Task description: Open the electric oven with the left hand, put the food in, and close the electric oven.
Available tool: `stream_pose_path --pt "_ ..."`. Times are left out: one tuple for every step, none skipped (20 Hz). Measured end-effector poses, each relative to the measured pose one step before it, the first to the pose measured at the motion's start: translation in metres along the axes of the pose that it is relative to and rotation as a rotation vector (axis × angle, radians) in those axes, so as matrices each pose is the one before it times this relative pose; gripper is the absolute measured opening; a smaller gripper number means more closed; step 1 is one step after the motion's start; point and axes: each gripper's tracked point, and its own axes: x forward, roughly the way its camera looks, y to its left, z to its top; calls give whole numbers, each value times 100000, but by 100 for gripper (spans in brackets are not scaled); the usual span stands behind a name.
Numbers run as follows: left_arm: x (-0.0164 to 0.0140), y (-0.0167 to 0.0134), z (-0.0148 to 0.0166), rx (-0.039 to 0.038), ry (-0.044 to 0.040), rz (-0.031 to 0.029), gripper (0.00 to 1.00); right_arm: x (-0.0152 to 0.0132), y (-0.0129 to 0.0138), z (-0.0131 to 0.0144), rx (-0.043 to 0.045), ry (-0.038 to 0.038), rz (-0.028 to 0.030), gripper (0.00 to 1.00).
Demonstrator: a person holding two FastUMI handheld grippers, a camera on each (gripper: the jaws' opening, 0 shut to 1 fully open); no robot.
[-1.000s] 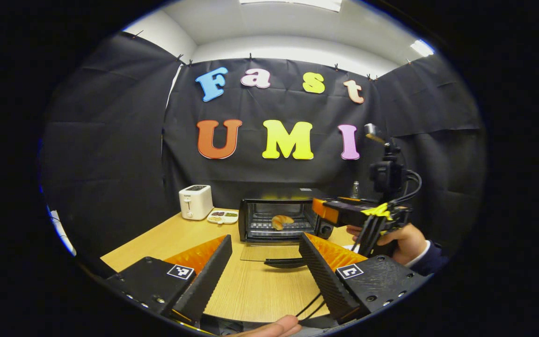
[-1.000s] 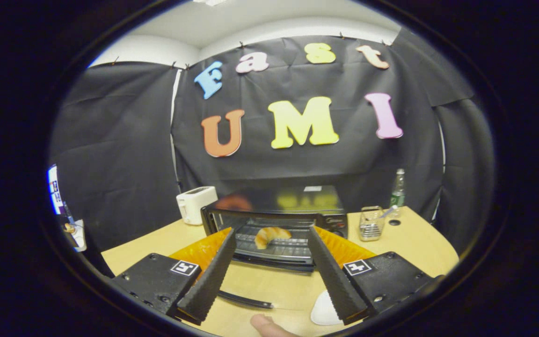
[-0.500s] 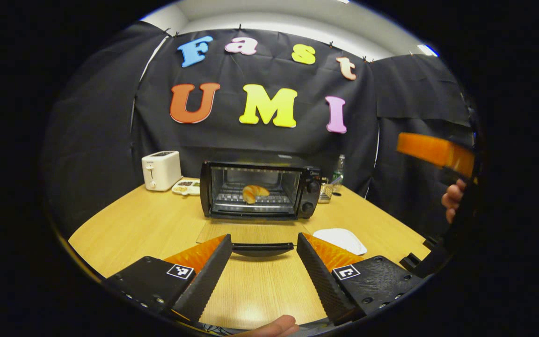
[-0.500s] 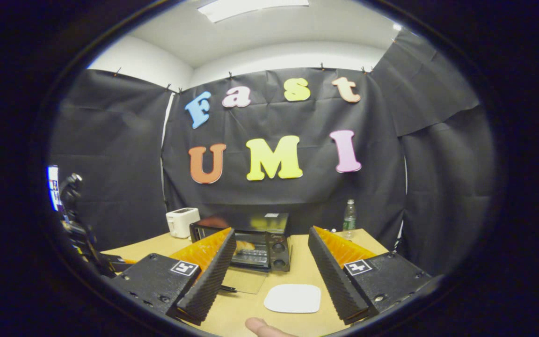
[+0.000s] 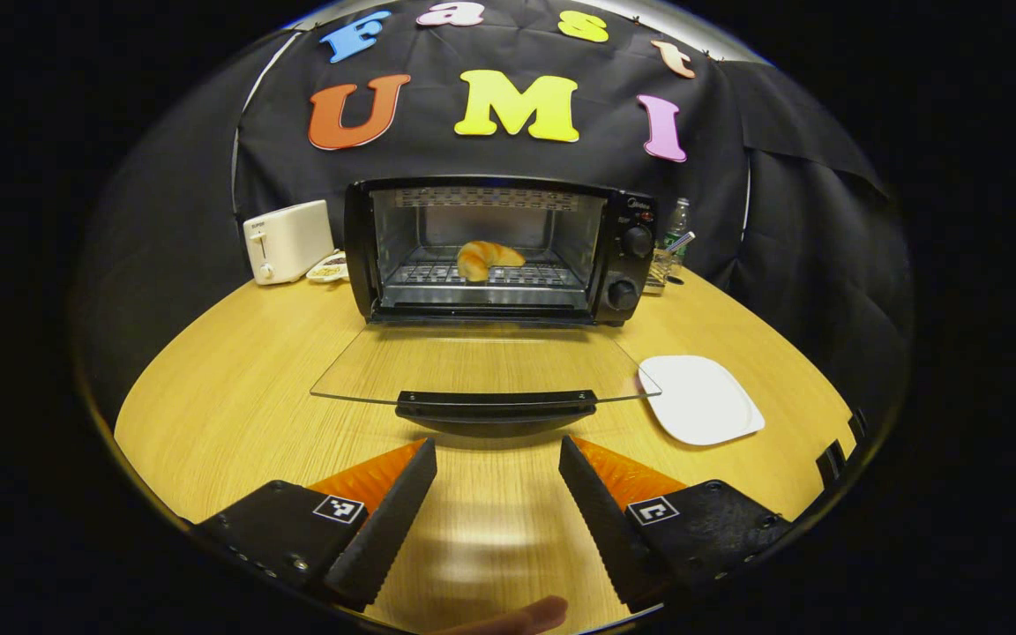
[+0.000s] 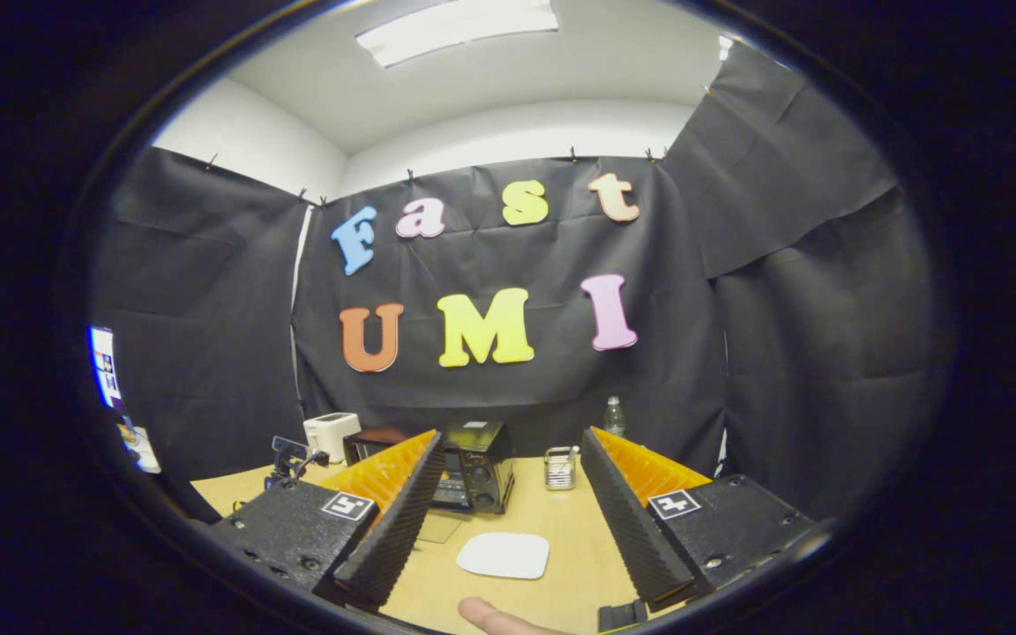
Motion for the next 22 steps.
stream_pose_path --pt "309 -96 35 -883 700 108 93 -471 -656 553 -813 -1886 -1072 96" --pt "526 -118 -32 -264 984 212 93 -442 -517 376 -581 -1333 -1000 98" --pt "495 4 -125 282 1774 819 93 -286 -636 -49 286 -363 -1405 96" --pt "471 -21 -375 686 2661 986 93 -257 -432 -82 730 18 -514 98" --pt "458 191 -204 984 2678 1544 93 -160 -257 -124 940 -266 229 96" --pt "351 -30 55 1199 1411 1673 93 -116 -383 -280 519 324 103 96" --pt "439 -305 -49 989 1167 -285 93 -43 -522 -648 55 862 -94 96" --pt "286 -106 -362 1 2328 444 93 -92 -588 -307 789 405 -631 98" --pt "355 -167 -402 66 2336 420 93 59 -528 -37 1247 -275 -397 96" --pt "371 184 -145 355 1106 1826 93 1 -325 -42 1196 -200 -127 96" --pt "231 28 -162 218 1285 899 95 18 -219 -316 697 278 60 96" --pt "80 -17 104 -144 469 406 95 183 -218 -383 144 694 -113 96" --pt "-69 12 113 -356 325 -9 95 60 -120 -285 -46 473 303 98" --pt "-149 -41 116 -454 206 -251 94 -5 85 -190 84 716 844 96" --pt "-142 -23 231 -347 -162 -295 94 -125 146 -155 420 578 841 96" --pt "-272 -71 184 -98 -481 -107 95 75 8 -70 371 257 447 96" --pt "-232 -68 202 37 -558 57 94 61 -151 5 -53 134 74 96" --pt "-287 -34 247 -32 -928 163 95 50 -107 8 -246 -36 -151 96" --pt "-237 -35 299 368 -703 165 95 57 14 -47 -234 -42 -282 96" --pt "-30 99 126 352 -181 143 95 67 -102 -43 -138 170 -470 96" --pt "-45 -14 142 70 -214 32 95 -30 -60 -103 -72 219 -433 96" --pt "-111 60 220 -126 -172 -49 95 -37 -39 10 -215 128 -147 96"
